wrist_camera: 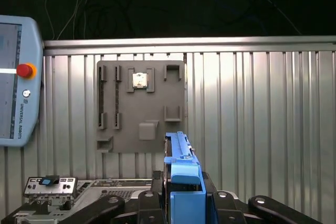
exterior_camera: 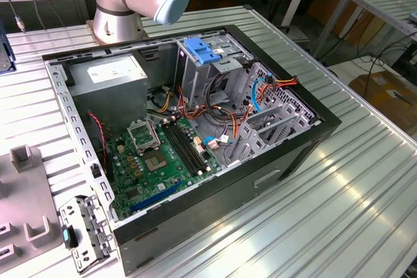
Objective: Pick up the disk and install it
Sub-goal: 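Pick up the disk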
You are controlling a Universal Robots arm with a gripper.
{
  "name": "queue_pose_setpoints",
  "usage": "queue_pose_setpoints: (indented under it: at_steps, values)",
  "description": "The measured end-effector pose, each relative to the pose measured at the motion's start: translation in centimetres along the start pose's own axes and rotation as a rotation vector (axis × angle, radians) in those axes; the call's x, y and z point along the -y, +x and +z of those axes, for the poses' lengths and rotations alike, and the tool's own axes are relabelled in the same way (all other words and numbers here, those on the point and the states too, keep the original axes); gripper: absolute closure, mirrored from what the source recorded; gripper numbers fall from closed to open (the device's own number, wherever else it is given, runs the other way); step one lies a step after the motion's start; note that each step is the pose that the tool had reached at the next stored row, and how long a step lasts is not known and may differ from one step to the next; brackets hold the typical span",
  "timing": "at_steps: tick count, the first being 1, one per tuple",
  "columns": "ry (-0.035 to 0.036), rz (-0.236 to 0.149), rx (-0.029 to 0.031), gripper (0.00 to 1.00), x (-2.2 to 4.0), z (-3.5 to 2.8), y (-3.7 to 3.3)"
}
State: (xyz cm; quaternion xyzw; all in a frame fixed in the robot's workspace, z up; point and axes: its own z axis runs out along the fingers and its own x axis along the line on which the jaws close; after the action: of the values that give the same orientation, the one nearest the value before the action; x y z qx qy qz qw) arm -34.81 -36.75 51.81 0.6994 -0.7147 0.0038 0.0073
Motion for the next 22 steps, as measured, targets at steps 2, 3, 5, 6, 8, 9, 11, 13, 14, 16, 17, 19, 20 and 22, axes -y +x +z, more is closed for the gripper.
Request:
queue_pose_setpoints:
  at_steps: [2, 3, 5, 6, 8, 9, 11, 13, 14, 16, 17, 19, 20, 22]
  values:
    - [0.0, 0.0, 0.0, 0.63, 0.55, 0.0, -0.01]
    - [-0.0001, 0.0, -0.0001, 0.63, 0.75, -0.01, -0.02]
    - [0.0, 0.0, -0.0001, 0.63, 1.14, -0.01, -0.02]
    - [0.0, 0.0, 0.0, 0.63, 1.27, -0.01, -0.03]
    - [0.0, 0.0, -0.0001, 0.63, 1.58, -0.01, -0.03]
    - [0.0, 0.0, 0.0, 0.63, 1.93, -0.01, -0.04]
    - [0.0, 0.0, -0.0001, 0.63, 2.58, -0.02, -0.06]
    - [0.0, 0.0, 0.0, 0.63, 2.97, -0.02, -0.06]
    - [0.0, 0.0, 0.0, 0.63, 3.19, -0.01, -0.07]
    - [0.0, 0.0, -0.0001, 0.63, 3.44, -0.02, -0.04]
    - [0.0, 0.0, -0.0001, 0.63, 3.51, -0.02, 0.01]
    - [0.0, 0.0, 0.0, 0.63, 3.62, -0.01, 0.2]
    - [0.0, 0.0, 0.0, 0.63, 3.66, -0.01, 0.35]
    - [0.0001, 0.0, 0.0, 0.63, 3.72, 0.0, 0.74]
